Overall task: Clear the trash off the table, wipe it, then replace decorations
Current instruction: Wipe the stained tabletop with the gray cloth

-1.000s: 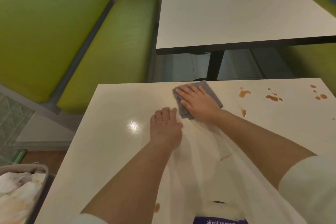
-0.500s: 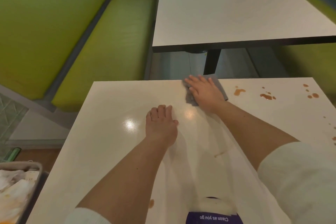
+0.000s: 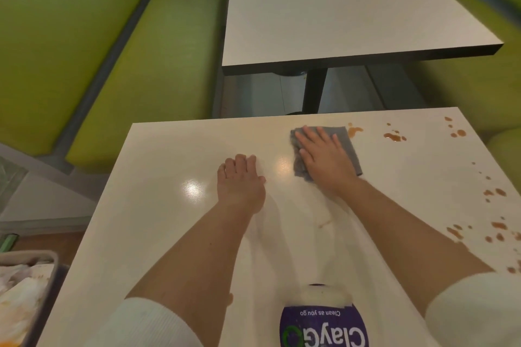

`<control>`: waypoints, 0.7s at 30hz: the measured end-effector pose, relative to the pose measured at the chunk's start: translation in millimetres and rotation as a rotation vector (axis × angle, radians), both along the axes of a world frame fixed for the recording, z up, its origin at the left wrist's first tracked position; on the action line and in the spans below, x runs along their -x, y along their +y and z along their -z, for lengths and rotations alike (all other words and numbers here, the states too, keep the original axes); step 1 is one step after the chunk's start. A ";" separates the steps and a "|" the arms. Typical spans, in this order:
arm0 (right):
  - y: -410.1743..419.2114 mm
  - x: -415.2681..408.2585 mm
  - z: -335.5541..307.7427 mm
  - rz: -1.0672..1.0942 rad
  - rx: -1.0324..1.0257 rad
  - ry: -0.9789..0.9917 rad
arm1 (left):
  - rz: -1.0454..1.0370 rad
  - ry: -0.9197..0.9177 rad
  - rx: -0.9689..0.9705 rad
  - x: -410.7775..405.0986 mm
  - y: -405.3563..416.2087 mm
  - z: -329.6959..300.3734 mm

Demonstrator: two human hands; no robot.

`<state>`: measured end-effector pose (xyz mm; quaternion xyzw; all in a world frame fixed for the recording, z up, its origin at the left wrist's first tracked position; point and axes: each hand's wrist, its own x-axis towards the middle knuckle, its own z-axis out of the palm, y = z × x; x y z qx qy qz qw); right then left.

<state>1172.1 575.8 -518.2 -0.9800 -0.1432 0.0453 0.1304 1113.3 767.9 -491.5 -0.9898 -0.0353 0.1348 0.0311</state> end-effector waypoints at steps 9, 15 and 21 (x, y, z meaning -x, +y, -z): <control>-43.3 39.2 3.7 0.017 -0.064 0.022 | 0.023 -0.003 0.013 2.5 0.2 -4.4; -15.9 93.5 2.1 -0.089 -0.047 0.003 | 0.026 -0.039 -0.015 0.9 -0.7 -5.6; -48.1 60.6 5.9 0.210 0.022 0.033 | -0.124 -0.062 0.212 1.1 -0.6 -14.7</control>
